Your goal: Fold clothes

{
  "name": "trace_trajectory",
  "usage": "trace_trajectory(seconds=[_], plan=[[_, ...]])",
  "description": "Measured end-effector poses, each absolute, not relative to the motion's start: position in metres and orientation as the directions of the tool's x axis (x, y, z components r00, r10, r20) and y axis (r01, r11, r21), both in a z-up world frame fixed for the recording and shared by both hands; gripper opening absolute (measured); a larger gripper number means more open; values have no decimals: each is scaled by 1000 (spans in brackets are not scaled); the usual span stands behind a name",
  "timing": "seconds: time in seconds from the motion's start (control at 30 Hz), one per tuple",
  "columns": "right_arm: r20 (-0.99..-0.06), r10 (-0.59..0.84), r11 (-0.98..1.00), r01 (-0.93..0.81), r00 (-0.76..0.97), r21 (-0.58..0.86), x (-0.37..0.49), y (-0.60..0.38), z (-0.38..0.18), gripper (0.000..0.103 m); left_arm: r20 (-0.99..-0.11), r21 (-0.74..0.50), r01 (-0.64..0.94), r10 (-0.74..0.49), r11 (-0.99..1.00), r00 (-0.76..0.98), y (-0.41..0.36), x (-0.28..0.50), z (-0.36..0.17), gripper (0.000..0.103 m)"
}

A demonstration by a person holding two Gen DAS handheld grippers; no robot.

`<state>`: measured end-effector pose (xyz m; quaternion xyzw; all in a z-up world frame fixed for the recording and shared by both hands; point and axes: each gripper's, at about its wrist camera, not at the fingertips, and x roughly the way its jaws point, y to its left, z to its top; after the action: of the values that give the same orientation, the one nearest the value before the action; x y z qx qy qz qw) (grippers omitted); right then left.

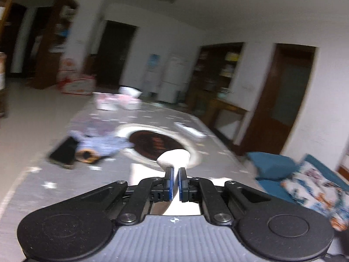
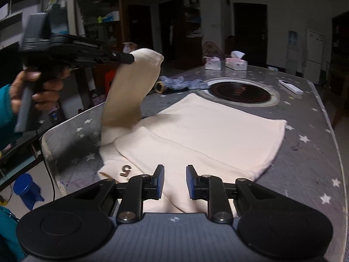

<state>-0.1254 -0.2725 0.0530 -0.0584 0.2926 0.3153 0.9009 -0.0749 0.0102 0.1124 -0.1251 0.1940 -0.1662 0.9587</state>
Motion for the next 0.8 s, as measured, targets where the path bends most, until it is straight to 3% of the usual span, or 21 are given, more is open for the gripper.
trace_trajectory(seconds=[0.17,0.5,0.67,0.8], plan=[[-569,506,827,-553,649,104,-126,-288,49,21,-350,-322,403,-503,857,790,-43,-79,96,5],[-583,461,872,-462,669,159,-124,-315,42,22,-523,-372,499,-621,783,584,-97,-77,38,10],[-585,464,874,-450,665,182,-120,-316,41,23,-531,-345,494,-600,798,599,-79,-83,40,19],[-596,471,870,-454,651,193,-108,-309,38,24,-552,-277,409,-492,870,673,-48,-89,40,27]])
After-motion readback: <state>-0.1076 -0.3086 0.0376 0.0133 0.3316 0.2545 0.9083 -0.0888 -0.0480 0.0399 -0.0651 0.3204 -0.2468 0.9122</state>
